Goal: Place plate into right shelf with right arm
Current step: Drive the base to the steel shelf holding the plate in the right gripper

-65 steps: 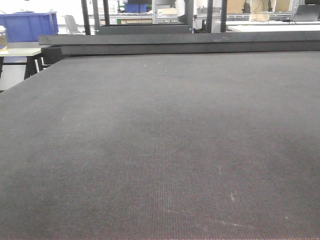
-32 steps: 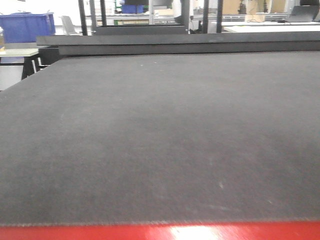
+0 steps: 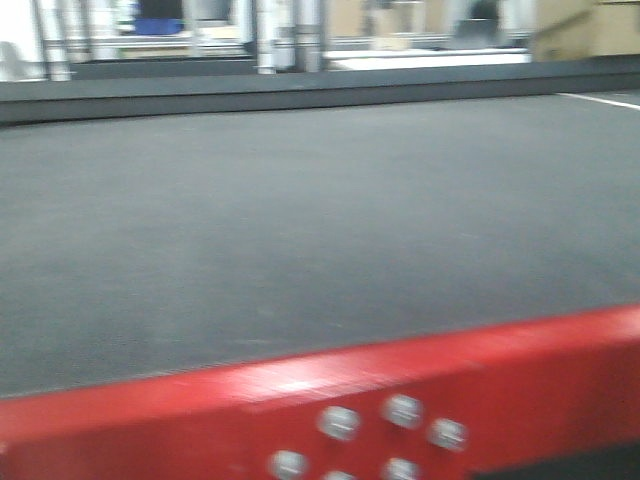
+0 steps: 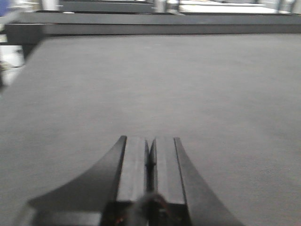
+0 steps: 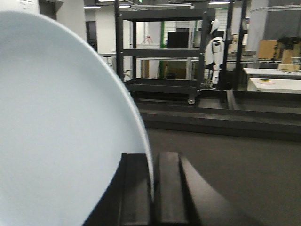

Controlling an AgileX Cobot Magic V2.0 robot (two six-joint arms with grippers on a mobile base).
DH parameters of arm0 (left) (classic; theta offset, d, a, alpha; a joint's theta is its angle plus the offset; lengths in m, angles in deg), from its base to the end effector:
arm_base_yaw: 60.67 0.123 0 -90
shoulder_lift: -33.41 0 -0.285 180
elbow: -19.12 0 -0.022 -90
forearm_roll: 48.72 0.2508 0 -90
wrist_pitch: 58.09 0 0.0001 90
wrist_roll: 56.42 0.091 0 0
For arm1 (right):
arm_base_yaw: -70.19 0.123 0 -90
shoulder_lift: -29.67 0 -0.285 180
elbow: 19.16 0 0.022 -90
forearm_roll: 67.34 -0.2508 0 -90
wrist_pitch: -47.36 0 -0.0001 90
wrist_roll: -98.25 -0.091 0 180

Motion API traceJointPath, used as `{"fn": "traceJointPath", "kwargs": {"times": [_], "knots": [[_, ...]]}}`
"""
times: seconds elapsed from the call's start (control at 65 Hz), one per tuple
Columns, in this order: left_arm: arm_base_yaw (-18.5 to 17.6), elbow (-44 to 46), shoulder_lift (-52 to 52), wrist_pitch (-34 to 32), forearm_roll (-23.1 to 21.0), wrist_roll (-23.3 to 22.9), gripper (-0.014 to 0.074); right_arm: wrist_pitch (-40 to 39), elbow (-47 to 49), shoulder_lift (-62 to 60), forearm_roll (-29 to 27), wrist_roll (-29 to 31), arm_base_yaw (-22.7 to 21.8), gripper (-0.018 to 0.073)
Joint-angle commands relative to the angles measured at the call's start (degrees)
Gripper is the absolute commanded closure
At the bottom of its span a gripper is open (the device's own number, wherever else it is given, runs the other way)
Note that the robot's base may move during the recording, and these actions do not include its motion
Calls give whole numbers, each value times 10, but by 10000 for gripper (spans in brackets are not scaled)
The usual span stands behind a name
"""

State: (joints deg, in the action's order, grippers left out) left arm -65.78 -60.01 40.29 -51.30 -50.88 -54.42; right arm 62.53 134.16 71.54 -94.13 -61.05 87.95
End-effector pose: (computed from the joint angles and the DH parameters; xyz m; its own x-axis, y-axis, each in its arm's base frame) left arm 0.0563 -0.0054 0.1920 -0.0488 0.0018 -0.9988 0.0934 0.9956 -0.0027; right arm 0.0945 0.0416 0.4377 0.0913 0.1252 -0.9879 -0.4244 0.9024 0.0752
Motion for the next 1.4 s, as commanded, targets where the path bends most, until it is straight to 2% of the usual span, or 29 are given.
{"fn": "traceJointPath", "kwargs": {"times": [0.0, 1.385], "knots": [[-3, -5, -3, -49, -2, -2, 643, -53, 15, 0, -11, 3, -3, 503], [-3, -5, -3, -49, -2, -2, 643, -53, 15, 0, -11, 3, -3, 503]]}}
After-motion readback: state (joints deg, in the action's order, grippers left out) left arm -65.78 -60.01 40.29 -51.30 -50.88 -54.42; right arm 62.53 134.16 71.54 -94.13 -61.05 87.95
